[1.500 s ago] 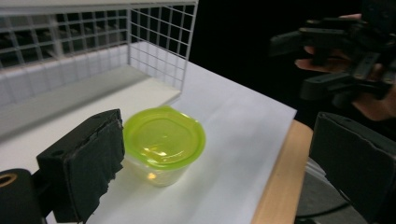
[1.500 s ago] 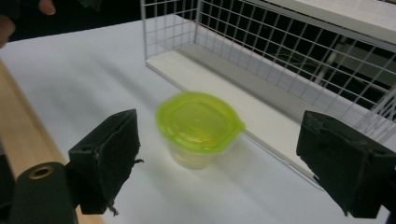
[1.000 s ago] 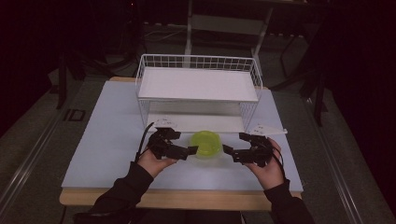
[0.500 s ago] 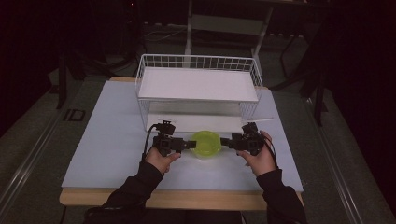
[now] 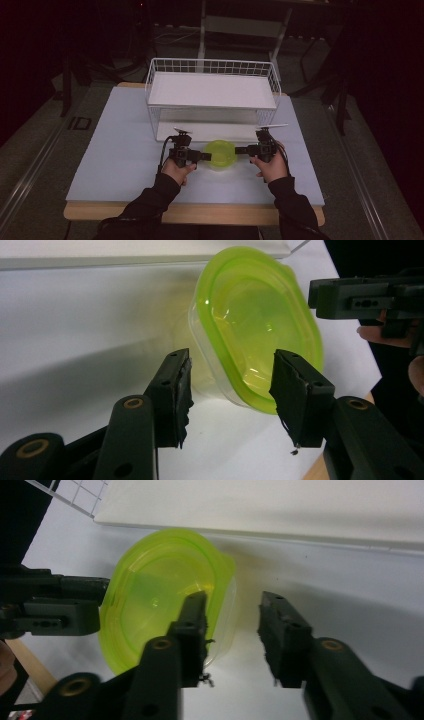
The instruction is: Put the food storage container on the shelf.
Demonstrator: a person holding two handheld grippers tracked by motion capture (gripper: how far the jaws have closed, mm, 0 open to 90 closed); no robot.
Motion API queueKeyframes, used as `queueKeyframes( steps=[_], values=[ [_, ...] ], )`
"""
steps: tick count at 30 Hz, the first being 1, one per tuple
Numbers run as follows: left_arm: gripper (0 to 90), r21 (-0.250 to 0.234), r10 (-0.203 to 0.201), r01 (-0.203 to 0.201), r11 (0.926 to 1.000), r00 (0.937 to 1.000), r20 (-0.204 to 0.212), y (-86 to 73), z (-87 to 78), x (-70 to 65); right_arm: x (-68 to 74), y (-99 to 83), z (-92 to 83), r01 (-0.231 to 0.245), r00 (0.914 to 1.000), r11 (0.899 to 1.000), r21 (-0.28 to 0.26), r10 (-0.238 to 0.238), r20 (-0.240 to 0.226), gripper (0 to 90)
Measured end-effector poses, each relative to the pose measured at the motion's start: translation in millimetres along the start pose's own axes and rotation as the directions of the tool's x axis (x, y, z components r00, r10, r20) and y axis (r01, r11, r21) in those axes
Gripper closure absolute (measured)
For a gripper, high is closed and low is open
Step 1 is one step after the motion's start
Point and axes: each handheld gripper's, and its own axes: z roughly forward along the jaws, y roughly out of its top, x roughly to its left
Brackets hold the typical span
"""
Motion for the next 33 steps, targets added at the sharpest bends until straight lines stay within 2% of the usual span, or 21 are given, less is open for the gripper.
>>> queueKeyframes(
  steps=[3, 6, 8, 11, 17, 19, 20, 22, 23, 27, 33],
  values=[
    [56.8, 0.005, -0.009, 0.009, 0.9999, 0.9999, 0.008, -0.4, 3.6, 1.1, -0.2, -0.6, 4.4, -0.024, 0.9993, 0.999, 0.024, 0.025, -0.029, 69.0],
    [61.4, 0.015, -0.006, 0.005, 0.9999, 0.9999, 0.011, -0.7, 5.7, 1.2, 0.9, -0.8, 8.4, -0.024, 0.9987, 0.999, 0.046, 0.026, -0.043, 73.4],
    [66.3, 0.028, 0.002, -0.002, 0.9996, 1.0000, -0.006, 0.2, 5.9, -0.8, 2.8, -0.9, 9.7, -0.023, 0.9985, 0.998, 0.050, 0.026, -0.048, 75.6],
    [69.9, 0.024, -0.031, 0.031, 0.9992, 0.9995, 0.005, -0.2, 4.9, 0.2, 3.9, -1.6, 9.6, -0.028, 0.9986, 0.998, 0.050, 0.030, -0.044, 77.5],
    [74.4, 0.002, -0.055, 0.055, 0.9985, 0.9985, 0.001, -2.6, 1.6, -2.4, 6.8, -7.2, 6.5, -0.040, 0.9983, 0.999, 0.031, 0.041, -0.040, 79.1],
    [78.6, -0.013, -0.052, 0.051, 0.9986, 0.9986, -0.013, -1.9, -1.4, -3.8, 9.4, -9.5, 4.5, -0.024, 0.9990, 0.999, 0.025, 0.025, -0.037, 79.6],
    [80.1, -0.016, -0.063, 0.063, 0.9979, 0.9980, -0.012, -1.4, -3.2, -3.6, 11.6, -10.4, 4.0, -0.013, 0.9993, 1.000, 0.025, 0.013, -0.034, 79.6],
    [80.8, -0.013, -0.060, 0.060, 0.9981, 0.9981, -0.015, -0.8, -4.6, -4.0, 14.1, -11.2, 3.6, -0.003, 0.9996, 1.000, 0.025, 0.003, -0.027, 79.6],
    [80.8, -0.016, -0.044, 0.044, 0.9989, 0.9987, -0.025, -0.3, -8.2, -7.0, 19.5, -12.0, 0.8, 0.021, 0.9996, 1.000, 0.005, -0.021, -0.020, 79.7],
    [80.9, -0.023, -0.041, 0.040, 0.9989, 0.9987, -0.030, 0.9, -14.9, -11.0, 25.1, -12.0, -3.6, 0.031, 0.9993, 0.999, -0.011, -0.031, -0.020, 79.7],
    [81.2, -0.035, -0.014, 0.012, 0.9993, 0.9989, -0.044, 4.1, -38.3, -29.4, 41.5, -12.3, -22.4, 0.062, 0.9975, 0.996, -0.057, -0.064, -0.030, 79.8]
  ],
)
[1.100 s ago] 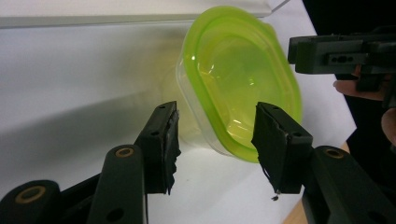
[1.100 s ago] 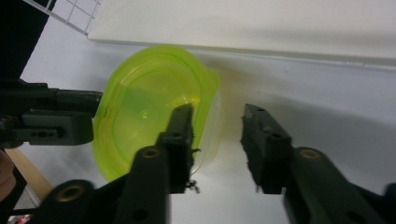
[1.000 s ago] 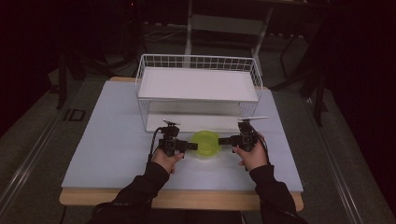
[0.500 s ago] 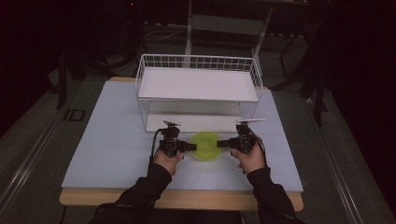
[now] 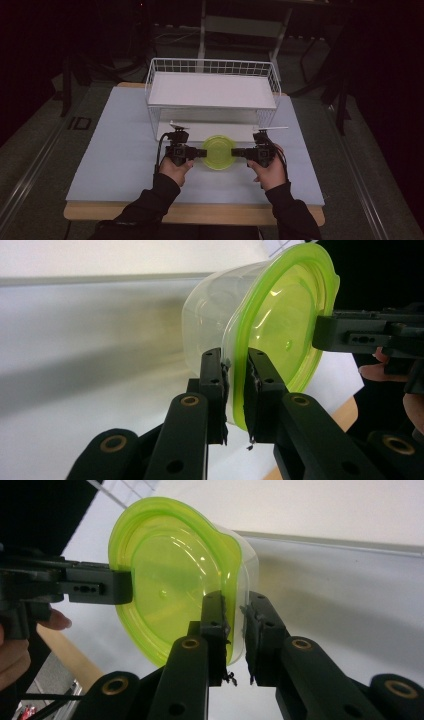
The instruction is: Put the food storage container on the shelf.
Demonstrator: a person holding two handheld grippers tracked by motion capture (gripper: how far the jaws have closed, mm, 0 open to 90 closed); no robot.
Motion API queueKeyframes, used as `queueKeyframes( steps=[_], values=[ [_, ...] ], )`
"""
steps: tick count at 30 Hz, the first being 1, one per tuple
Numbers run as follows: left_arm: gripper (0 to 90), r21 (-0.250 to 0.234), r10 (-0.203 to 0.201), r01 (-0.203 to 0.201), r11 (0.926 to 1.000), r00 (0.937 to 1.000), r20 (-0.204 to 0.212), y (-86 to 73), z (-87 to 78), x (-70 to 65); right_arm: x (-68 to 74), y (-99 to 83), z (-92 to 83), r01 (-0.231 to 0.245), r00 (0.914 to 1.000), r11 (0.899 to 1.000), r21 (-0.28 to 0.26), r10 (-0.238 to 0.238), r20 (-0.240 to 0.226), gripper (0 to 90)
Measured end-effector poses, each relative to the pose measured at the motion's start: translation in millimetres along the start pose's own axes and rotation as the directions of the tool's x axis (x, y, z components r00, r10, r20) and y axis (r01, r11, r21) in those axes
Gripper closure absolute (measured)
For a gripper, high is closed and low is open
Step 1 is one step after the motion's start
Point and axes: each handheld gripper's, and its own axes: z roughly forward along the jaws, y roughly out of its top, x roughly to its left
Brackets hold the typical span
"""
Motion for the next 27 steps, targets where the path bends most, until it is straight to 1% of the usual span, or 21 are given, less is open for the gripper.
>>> queueKeyframes(
  steps=[1, 2, 3, 4, 5, 6, 7, 8, 9, 10, 12, 13, 14, 15, 16, 17, 19, 23, 24, 25, 27],
  values=[
    [81.3, 0.000, 0.000, 0.000, 1.0000, 1.0000, 0.000, 0.0, 0.0, 0.0, 3.0, 0.2, -3.1, 0.005, 1.0000, 1.000, -0.002, -0.005, -0.003, 79.8],
    [81.3, -0.004, 0.011, -0.011, 0.9999, 0.9999, -0.002, 1.4, -8.5, -5.8, 6.2, 0.5, -6.1, 0.011, 0.9999, 1.000, -0.009, -0.011, -0.005, 79.9],
    [81.3, -0.004, 0.011, -0.011, 0.9999, 0.9999, -0.002, 1.4, -8.5, -5.8, 6.2, 0.5, -6.1, 0.011, 0.9999, 1.000, -0.009, -0.011, -0.005, 79.9],
    [81.3, -0.012, 0.021, -0.021, 0.9997, 0.9998, 0.000, 3.0, -18.0, -12.0, 14.0, 2.4, -13.9, 0.026, 0.9996, 0.999, -0.020, -0.026, -0.009, 79.8],
    [81.3, -0.014, 0.024, -0.024, 0.9996, 0.9997, 0.001, 4.0, -22.9, -15.0, 16.7, 3.3, -17.0, 0.026, 0.9996, 0.999, -0.026, -0.026, -0.011, 79.8],
    [81.3, -0.014, 0.024, -0.024, 0.9996, 0.9997, 0.001, 4.0, -22.9, -15.0, 16.7, 3.3, -17.0, 0.026, 0.9996, 0.999, -0.026, -0.026, -0.011, 79.8],
    [81.3, -0.028, 0.039, -0.039, 0.9988, 0.9992, 0.004, 6.6, -33.8, -21.0, 26.4, 6.5, -26.6, 0.051, 0.9986, 0.998, -0.044, -0.052, -0.011, 79.8],
    [81.3, -0.028, 0.039, -0.039, 0.9988, 0.9992, 0.004, 6.6, -33.8, -21.0, 26.4, 6.5, -26.6, 0.051, 0.9986, 0.998, -0.044, -0.052, -0.011, 79.8],
    [81.3, -0.032, 0.043, -0.043, 0.9986, 0.9990, 0.008, 8.2, -39.4, -23.6, 29.4, 7.8, -30.1, 0.054, 0.9984, 0.997, -0.049, -0.055, -0.014, 79.8],
    [81.3, -0.043, 0.056, -0.055, 0.9976, 0.9983, 0.016, 11.3, -50.2, -28.4, 37.7, 11.8, -39.1, 0.068, 0.9973, 0.996, -0.063, -0.070, -0.024, 79.9],
    [81.3, -0.057, 0.062, -0.060, 0.9965, 0.9978, 0.022, 14.9, -59.9, -32.7, 44.8, 16.5, -47.1, 0.077, 0.9963, 0.994, -0.075, -0.079, -0.034, 80.0],
    [81.3, -0.057, 0.062, -0.060, 0.9965, 0.9978, 0.022, 14.9, -59.9, -32.7, 44.8, 16.5, -47.1, 0.077, 0.9963, 0.994, -0.075, -0.079, -0.034, 80.0],
    [81.3, -0.069, 0.063, -0.061, 0.9957, 0.9976, 0.030, 19.0, -68.2, -36.4, 52.9, 21.9, -55.0, 0.090, 0.9948, 0.992, -0.094, -0.094, -0.039, 80.1],
    [81.3, -0.069, 0.063, -0.061, 0.9957, 0.9976, 0.030, 19.0, -68.2, -36.4, 52.9, 21.9, -55.0, 0.090, 0.9948, 0.992, -0.094, -0.094, -0.039, 80.1],
    [81.3, -0.084, 0.070, -0.067, 0.9943, 0.9971, 0.031, 22.8, -75.7, -39.8, 58.3, 26.1, -60.2, 0.096, 0.9940, 0.989, -0.109, -0.101, -0.043, 80.1],
    [81.3, -0.084, 0.070, -0.067, 0.9943, 0.9971, 0.031, 22.8, -75.7, -39.8, 58.3, 26.1, -60.2, 0.096, 0.9940, 0.989, -0.109, -0.101, -0.043, 80.1],
    [81.3, -0.095, 0.075, -0.072, 0.9929, 0.9966, 0.033, 29.5, -84.7, -43.0, 65.8, 34.1, -66.8, 0.106, 0.9927, 0.986, -0.126, -0.112, -0.044, 80.2],
    [81.3, -0.108, 0.076, -0.072, 0.9915, 0.9967, 0.030, 37.8, -92.1, -46.0, 72.3, 43.8, -70.7, 0.117, 0.9917, 0.984, -0.135, -0.123, -0.037, 80.2],
    [81.3, -0.119, 0.075, -0.071, 0.9904, 0.9968, 0.029, 43.8, -97.1, -48.3, 76.8, 51.6, -74.0, 0.119, 0.9917, 0.982, -0.145, -0.124, -0.032, 80.2],
    [81.3, -0.119, 0.075, -0.071, 0.9904, 0.9968, 0.029, 43.8, -97.1, -48.3, 77.6, 54.4, -75.0, 0.119, 0.9915, 0.982, -0.147, -0.126, -0.034, 80.2],
    [81.2, -0.129, 0.077, -0.073, 0.9890, 0.9967, 0.025, 53.3, -103.7, -51.5, 80.5, 61.1, -77.7, 0.118, 0.9916, 0.981, -0.156, -0.125, -0.035, 80.2]
  ],
)
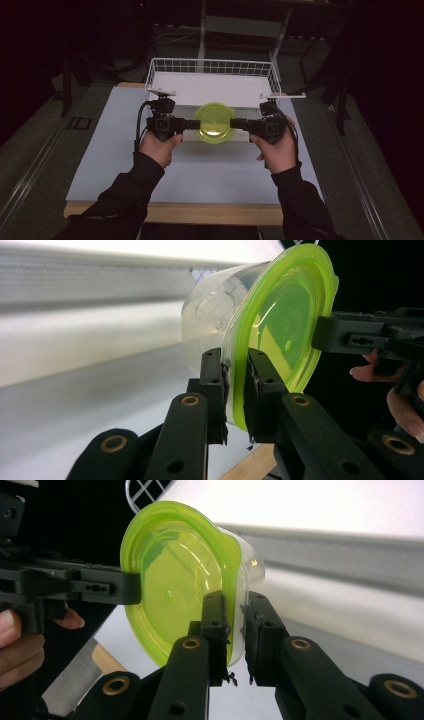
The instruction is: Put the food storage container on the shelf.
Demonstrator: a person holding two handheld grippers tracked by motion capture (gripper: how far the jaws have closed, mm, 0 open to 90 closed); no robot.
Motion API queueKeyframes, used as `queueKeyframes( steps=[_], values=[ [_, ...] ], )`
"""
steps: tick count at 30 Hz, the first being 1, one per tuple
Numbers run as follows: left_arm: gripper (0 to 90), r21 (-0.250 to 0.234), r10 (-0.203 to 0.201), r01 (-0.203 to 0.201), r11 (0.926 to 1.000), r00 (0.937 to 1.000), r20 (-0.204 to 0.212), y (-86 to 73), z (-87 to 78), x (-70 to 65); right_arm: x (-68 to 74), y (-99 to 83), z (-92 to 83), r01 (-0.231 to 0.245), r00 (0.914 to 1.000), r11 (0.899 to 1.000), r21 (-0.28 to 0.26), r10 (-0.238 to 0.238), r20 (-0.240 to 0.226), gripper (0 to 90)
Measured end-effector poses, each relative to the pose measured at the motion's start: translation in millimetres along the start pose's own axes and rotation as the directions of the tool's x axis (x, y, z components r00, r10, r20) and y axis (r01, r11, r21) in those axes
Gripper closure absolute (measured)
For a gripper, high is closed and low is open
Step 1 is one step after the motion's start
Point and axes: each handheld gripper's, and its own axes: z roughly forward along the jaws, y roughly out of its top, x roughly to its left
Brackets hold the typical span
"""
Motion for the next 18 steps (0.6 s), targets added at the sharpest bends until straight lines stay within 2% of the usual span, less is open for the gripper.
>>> queueKeyframes(
  steps=[3, 5, 7, 8, 11, 13, 14, 16, 17, 18],
  values=[
    [81.2, -0.008, 0.001, -0.001, 1.0000, 1.0000, -0.003, 7.7, -3.1, -1.5, 3.0, 11.5, -1.8, 0.003, 1.0000, 1.000, -0.010, -0.003, 0.002, 80.1],
    [81.2, -0.007, 0.001, -0.001, 1.0000, 1.0000, -0.002, 10.5, -3.9, -1.8, 3.0, 11.5, -1.8, 0.003, 1.0000, 1.000, -0.010, -0.003, 0.002, 80.1],
    [81.2, -0.022, 0.002, -0.002, 0.9998, 1.0000, -0.007, 26.0, -7.5, -4.5, 3.9, 24.7, -3.0, -0.002, 1.0000, 1.000, -0.019, 0.002, 0.003, 80.1],
    [81.2, -0.022, 0.002, -0.002, 0.9998, 1.0000, -0.007, 26.0, -7.5, -4.5, 3.6, 28.9, -3.4, -0.009, 1.0000, 1.000, -0.027, 0.009, 0.000, 80.2],
    [81.1, -0.021, -0.004, 0.004, 0.9998, 1.0000, -0.004, 40.5, -6.9, -4.1, 1.1, 38.3, -3.4, -0.029, 0.9995, 0.999, -0.035, 0.028, -0.013, 80.2],
    [81.1, -0.028, -0.010, 0.009, 0.9996, 0.9999, -0.003, 43.7, -6.4, -3.5, 0.4, 41.8, -3.0, -0.029, 0.9996, 0.999, -0.034, 0.028, -0.004, 80.2],
    [81.1, -0.022, -0.014, 0.014, 0.9997, 0.9999, -0.003, 50.4, -4.2, -2.8, -3.5, 48.9, -1.2, -0.049, 0.9988, 0.998, -0.034, 0.049, -0.011, 80.2],
    [81.1, -0.022, -0.014, 0.014, 0.9997, 0.9999, -0.003, 50.4, -4.2, -2.8, -4.4, 51.0, 0.0, -0.050, 0.9987, 0.998, -0.032, 0.050, -0.003, 80.2],
    [81.1, -0.020, -0.021, 0.020, 0.9996, 0.9995, -0.024, 57.4, -0.1, -1.9, -4.4, 51.0, 0.0, -0.050, 0.9987, 0.998, -0.032, 0.050, -0.003, 80.2],
    [81.0, -0.018, -0.028, 0.028, 0.9994, 0.9990, -0.036, 61.8, 3.4, -1.0, -10.2, 58.5, 7.4, -0.069, 0.9975, 0.997, -0.028, 0.069, 0.016, 80.1]
  ],
)
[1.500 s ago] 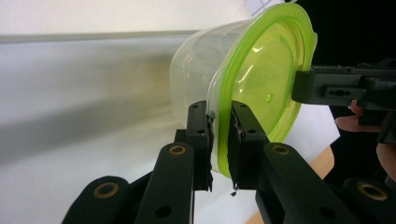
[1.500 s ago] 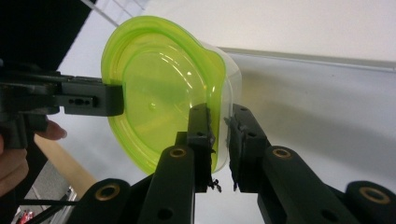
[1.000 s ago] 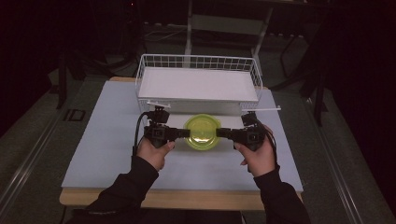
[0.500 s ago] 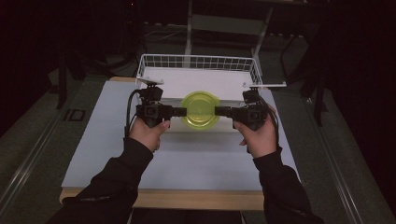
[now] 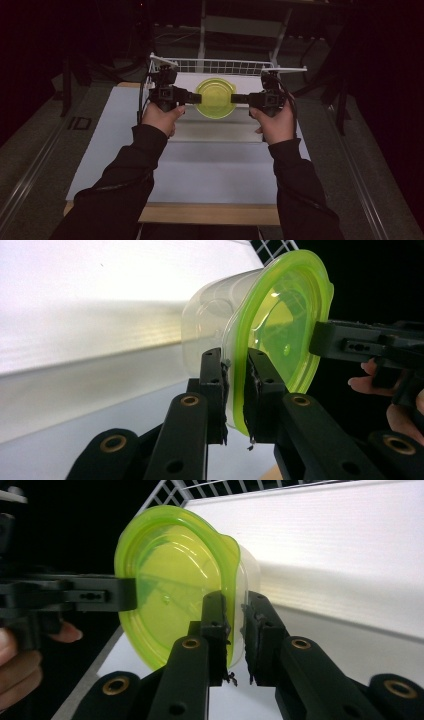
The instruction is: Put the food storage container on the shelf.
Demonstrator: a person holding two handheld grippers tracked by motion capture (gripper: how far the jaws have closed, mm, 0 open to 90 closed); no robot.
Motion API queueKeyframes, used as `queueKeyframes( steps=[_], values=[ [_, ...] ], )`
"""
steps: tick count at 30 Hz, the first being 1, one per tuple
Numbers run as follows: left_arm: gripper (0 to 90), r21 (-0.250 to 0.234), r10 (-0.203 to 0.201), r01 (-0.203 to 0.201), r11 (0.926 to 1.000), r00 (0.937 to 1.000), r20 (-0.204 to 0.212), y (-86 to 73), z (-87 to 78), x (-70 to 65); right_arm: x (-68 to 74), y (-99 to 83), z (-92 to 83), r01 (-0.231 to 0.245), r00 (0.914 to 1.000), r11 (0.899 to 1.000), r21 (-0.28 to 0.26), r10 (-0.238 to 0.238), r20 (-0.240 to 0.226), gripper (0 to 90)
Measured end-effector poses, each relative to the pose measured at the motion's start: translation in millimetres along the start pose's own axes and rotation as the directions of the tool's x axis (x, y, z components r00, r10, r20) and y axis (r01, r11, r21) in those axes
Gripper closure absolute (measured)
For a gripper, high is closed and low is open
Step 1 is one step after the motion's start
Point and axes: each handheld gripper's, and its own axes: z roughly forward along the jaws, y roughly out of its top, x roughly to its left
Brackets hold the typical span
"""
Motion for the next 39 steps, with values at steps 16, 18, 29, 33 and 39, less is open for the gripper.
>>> queueKeyframes(
  steps=[16, 18, 29, 33, 39],
  values=[
    [79.2, 0.023, -0.037, 0.037, 0.9990, 0.9992, -0.018, 23.6, 21.7, 19.8, -13.6, 22.2, 24.4, -0.073, 0.9968, 0.997, 0.037, 0.071, 0.036, 80.0],
    [75.6, 0.020, -0.040, 0.040, 0.9990, 0.9991, -0.012, 24.5, 25.3, 22.6, -15.1, 23.8, 26.8, -0.083, 0.9958, 0.996, 0.033, 0.082, 0.041, 80.0],
    [68.3, -0.023, -0.032, 0.032, 0.9992, 0.9995, -0.003, 30.3, 35.3, 26.9, -24.5, 32.5, 37.3, -0.122, 0.9904, 0.992, 0.007, 0.121, 0.067, 79.6],
    [69.1, -0.036, -0.029, 0.028, 0.9990, 0.9996, -0.008, 36.6, 38.8, 31.2, -23.2, 37.3, 38.9, -0.125, 0.9879, 0.992, -0.005, 0.125, 0.091, 79.4],
    [72.3, -0.041, -0.029, 0.028, 0.9988, 0.9995, -0.014, 44.2, 45.7, 35.2, -29.1, 42.4, 43.9, -0.162, 0.9816, 0.987, -0.006, 0.162, 0.102, 78.5]
  ],
)
